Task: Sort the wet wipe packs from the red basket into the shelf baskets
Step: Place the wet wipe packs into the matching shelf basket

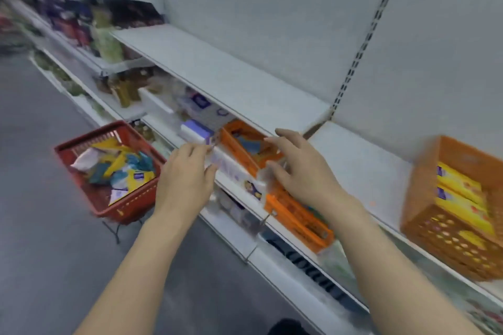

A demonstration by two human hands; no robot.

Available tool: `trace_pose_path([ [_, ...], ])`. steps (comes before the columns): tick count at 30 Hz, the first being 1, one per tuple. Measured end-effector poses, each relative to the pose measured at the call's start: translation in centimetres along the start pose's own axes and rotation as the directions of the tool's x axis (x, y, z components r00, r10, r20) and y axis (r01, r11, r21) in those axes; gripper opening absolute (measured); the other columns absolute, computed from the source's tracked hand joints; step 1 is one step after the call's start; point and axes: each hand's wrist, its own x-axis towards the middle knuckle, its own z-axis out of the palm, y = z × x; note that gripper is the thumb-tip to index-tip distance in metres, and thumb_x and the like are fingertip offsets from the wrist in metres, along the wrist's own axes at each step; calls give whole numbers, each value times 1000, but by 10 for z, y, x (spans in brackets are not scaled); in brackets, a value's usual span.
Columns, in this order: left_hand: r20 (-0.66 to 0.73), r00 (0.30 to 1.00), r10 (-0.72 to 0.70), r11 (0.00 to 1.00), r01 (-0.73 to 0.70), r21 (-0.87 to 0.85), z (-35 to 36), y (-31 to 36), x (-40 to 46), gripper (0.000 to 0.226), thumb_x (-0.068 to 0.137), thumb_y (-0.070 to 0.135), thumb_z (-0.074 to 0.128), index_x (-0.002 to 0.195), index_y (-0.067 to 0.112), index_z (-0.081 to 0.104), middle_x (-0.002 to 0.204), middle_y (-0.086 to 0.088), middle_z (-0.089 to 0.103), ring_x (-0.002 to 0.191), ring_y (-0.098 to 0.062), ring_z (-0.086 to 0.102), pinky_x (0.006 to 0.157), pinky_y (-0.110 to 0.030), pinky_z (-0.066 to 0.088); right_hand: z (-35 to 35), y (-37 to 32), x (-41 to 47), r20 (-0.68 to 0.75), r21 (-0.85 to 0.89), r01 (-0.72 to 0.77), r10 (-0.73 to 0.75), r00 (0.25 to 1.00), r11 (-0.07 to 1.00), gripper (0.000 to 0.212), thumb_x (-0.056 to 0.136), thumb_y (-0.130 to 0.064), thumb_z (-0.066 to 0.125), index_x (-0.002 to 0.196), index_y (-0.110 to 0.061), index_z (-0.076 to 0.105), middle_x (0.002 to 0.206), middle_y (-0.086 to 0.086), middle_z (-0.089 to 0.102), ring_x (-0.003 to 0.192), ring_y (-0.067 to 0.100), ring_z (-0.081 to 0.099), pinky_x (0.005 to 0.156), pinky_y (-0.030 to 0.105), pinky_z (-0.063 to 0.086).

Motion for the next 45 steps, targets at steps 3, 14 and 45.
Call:
trace_pose_path([
  [3, 35, 989, -140, 990, 139, 26, -2, -70, -11, 34, 87, 23, 66, 119, 10, 63, 112, -9, 61, 105, -31, 57, 87, -43, 47, 67, -43, 34, 150, 84, 65, -77, 986, 994, 46, 93, -26, 64, 137, -18, 54, 150, 6, 41, 134, 25, 45, 105, 37, 42],
  [14, 160, 828, -538, 843, 532, 84, 48, -293, 42, 41, 86, 24, 68, 124, 11, 61, 122, -10, 58, 116, -32, 54, 98, -42, 43, 286, -114, 223, 472, 182, 120, -194, 860, 976, 45, 91, -26, 64, 134, -15, 57, 140, 8, 50, 132, 25, 46, 104, 32, 36],
  [45, 650, 190, -736, 211, 976, -47, 204, -552, 115, 63, 94, 43, 58, 146, 13, 39, 147, -9, 46, 133, -27, 45, 107, -41, 41, 663, -141, 330, 913, -159, -722, 379, 153, 673, 64, 72, -41, 85, 124, -13, 59, 117, 4, 67, 106, 23, 64, 92, 37, 53],
])
